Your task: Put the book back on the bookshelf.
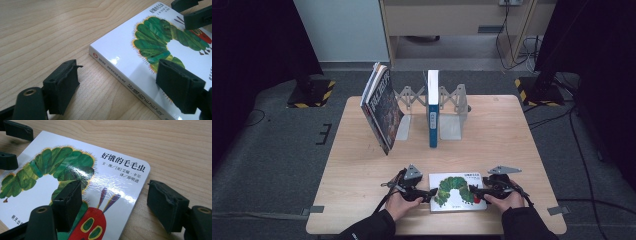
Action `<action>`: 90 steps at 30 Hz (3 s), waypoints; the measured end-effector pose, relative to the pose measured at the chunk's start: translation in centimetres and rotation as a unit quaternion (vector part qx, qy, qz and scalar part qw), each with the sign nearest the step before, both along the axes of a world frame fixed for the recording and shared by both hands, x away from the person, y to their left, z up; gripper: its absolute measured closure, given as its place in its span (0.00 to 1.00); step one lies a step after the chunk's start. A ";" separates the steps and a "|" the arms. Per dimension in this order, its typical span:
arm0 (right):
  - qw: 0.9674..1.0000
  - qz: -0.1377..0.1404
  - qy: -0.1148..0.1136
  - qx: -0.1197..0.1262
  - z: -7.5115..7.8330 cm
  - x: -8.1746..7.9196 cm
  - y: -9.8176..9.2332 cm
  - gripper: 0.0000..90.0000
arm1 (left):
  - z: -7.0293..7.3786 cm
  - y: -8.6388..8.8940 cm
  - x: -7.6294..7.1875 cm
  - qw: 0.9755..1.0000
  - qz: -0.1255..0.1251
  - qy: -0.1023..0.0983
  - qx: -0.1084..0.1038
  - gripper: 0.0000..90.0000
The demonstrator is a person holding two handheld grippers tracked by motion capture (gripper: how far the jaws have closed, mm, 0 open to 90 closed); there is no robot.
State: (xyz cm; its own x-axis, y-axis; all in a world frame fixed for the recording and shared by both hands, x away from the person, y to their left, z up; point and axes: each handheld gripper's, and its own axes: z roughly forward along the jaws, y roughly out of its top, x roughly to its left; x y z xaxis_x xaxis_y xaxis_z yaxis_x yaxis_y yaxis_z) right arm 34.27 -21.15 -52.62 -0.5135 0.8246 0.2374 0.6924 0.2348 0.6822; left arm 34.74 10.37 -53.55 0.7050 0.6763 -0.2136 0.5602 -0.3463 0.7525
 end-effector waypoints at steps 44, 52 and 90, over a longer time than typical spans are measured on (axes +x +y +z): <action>0.998 -0.005 -0.019 0.067 1.2 0.6 -0.3 0.33 | 0.8 -1.3 -0.8 1.000 -0.017 0.020 0.002 0.32; 0.999 -0.003 0.001 0.049 0.4 1.4 -0.2 0.37 | 0.9 -1.3 -0.9 1.000 -0.018 0.016 0.015 0.35; 0.995 -0.015 -0.018 0.098 2.0 0.7 -0.7 0.38 | 0.8 -1.0 -1.2 0.999 -0.020 0.032 0.003 0.28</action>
